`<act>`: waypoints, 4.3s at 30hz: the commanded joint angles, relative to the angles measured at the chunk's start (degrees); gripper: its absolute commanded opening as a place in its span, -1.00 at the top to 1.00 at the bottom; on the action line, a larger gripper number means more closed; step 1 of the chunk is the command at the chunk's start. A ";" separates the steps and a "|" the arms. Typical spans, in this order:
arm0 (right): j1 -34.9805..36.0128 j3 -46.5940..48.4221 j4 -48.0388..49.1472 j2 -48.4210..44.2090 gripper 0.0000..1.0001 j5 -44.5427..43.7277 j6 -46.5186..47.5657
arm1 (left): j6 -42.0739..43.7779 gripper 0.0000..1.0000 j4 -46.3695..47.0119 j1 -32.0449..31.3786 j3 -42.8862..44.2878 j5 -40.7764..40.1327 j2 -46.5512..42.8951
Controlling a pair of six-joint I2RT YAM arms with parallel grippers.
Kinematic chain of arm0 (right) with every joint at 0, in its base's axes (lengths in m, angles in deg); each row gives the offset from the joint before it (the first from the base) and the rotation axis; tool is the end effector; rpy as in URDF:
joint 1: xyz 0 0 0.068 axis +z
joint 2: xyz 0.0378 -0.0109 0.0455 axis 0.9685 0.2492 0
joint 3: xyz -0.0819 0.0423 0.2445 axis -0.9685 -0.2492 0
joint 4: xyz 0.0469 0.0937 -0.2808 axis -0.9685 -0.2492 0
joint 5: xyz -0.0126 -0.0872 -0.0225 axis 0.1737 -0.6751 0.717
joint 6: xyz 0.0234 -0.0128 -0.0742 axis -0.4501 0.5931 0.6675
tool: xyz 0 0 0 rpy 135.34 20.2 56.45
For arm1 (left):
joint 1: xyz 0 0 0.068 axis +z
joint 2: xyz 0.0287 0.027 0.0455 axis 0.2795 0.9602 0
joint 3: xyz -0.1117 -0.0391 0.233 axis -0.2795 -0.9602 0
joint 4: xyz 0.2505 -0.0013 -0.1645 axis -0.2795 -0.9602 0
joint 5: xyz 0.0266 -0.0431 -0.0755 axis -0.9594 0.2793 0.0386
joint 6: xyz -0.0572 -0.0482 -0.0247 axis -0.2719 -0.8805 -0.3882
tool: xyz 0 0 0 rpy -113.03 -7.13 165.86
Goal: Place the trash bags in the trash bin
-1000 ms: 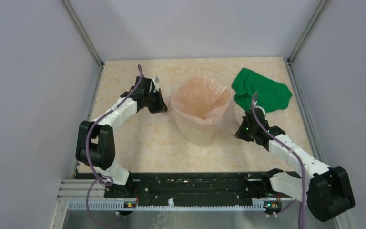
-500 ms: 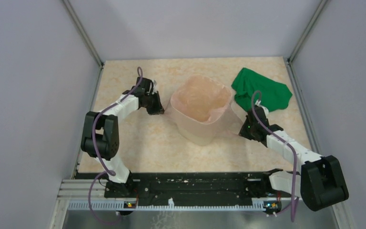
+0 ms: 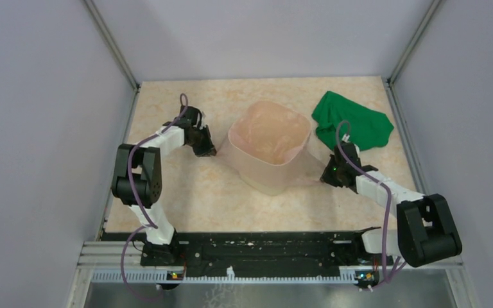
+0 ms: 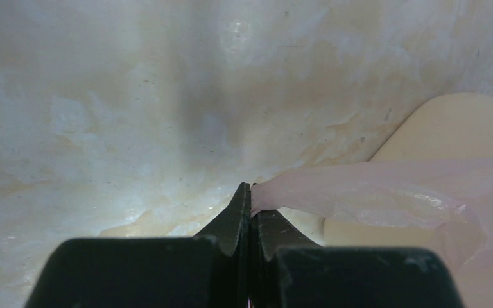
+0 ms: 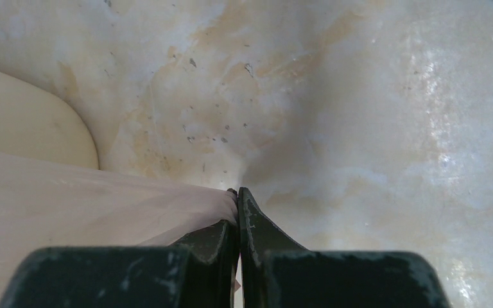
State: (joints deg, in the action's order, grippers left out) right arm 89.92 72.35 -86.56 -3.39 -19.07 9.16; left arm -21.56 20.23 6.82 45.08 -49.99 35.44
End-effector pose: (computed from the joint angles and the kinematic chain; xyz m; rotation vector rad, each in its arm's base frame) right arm 0.2702 0.0662 0.0922 0.5308 2.5028 0.3062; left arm 0.3973 -0.0860 0.1146 -0.3131 2.6977 -0.5970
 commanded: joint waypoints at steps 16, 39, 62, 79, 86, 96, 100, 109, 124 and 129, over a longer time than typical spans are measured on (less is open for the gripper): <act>-0.92 5.68 -0.81 5.57 0.94 0.30 4.69 | 1.67 1.00 1.67 5.28 -5.64 -5.34 -0.41; 2.63 20.42 -20.14 -15.18 -0.05 -0.49 5.68 | 2.59 0.09 -1.47 3.52 -7.00 -5.37 -18.57; 28.99 66.13 -34.52 9.37 -0.14 -11.37 13.94 | -7.66 0.53 4.85 -16.12 -8.61 -4.19 -22.77; 33.64 59.99 -38.96 14.64 -0.37 -15.30 15.24 | -11.19 0.50 4.79 -25.23 -12.76 -14.94 -26.89; 33.64 54.66 -36.56 15.10 -0.60 -14.66 14.20 | -8.00 0.49 3.88 -23.76 -12.19 -16.66 -25.86; 33.64 50.00 -34.46 17.21 -0.64 -14.30 13.92 | -6.75 0.55 5.59 -22.40 -12.33 -14.44 -22.85; 33.55 49.22 -33.62 18.21 -0.65 -14.02 13.83 | -6.51 0.57 5.95 -22.09 -12.55 -13.74 -21.84; 32.28 48.60 -32.19 21.20 -0.68 -13.84 14.61 | -6.33 0.61 7.09 -22.01 -13.62 -13.08 -20.59; 30.55 45.59 -27.67 24.88 -0.76 -14.50 16.13 | -5.98 0.63 7.55 -22.02 -13.59 -12.14 -19.48; 30.56 44.72 -26.06 26.09 -0.77 -17.17 16.72 | -5.78 0.64 7.31 -22.06 -13.33 -12.09 -19.40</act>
State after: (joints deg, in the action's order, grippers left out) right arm 121.09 118.22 -115.11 20.72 -33.24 24.68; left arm -28.51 25.26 -15.34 31.07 -62.27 15.64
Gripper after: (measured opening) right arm 0.881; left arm 0.183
